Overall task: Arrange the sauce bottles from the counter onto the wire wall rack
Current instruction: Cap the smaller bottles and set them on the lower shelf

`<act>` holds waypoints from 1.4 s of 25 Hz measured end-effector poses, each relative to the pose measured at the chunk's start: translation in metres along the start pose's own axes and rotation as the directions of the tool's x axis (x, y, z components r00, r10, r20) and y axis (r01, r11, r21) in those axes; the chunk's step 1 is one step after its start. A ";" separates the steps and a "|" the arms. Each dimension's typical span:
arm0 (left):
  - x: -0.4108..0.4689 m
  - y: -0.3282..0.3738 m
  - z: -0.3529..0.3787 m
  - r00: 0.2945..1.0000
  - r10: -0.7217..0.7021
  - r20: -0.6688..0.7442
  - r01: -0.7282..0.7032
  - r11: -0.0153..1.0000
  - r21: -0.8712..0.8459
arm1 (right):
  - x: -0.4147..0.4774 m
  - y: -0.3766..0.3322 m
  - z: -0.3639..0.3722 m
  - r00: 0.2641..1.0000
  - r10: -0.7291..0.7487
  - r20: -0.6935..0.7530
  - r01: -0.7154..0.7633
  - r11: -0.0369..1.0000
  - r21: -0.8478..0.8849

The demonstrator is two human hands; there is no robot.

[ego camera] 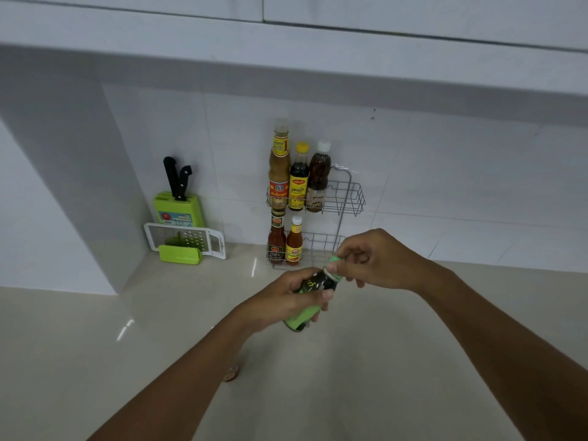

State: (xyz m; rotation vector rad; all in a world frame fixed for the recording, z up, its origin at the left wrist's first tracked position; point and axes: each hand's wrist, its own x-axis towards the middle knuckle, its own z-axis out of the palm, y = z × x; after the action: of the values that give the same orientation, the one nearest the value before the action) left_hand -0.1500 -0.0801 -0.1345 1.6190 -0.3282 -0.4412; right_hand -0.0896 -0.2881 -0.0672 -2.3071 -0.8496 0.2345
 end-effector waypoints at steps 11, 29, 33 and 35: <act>0.010 0.001 0.030 0.925 0.303 -0.229 0.090 0.411 0.907 | 0.001 0.026 0.038 0.981 -0.004 -0.196 -0.016 0.995 -0.103; 0.110 -0.047 -0.126 0.938 -0.195 -0.286 0.289 0.895 0.339 | 0.101 0.098 0.057 0.831 0.415 -0.371 -0.234 0.865 0.443; 0.133 -0.093 -0.165 0.811 -0.427 -0.399 0.517 0.843 0.150 | 0.141 0.138 0.069 0.769 0.470 -0.433 -0.337 0.874 0.350; 0.144 -0.110 -0.171 0.775 -0.481 -0.409 0.567 0.816 0.115 | 0.160 0.155 0.074 0.775 0.493 -0.396 -0.382 0.864 0.328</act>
State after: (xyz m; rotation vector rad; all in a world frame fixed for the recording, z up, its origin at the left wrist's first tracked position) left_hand 0.0515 0.0150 -0.2454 1.9832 0.3933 -0.5260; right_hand 0.0860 -0.2371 -0.2140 -2.1697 -0.0189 -0.0345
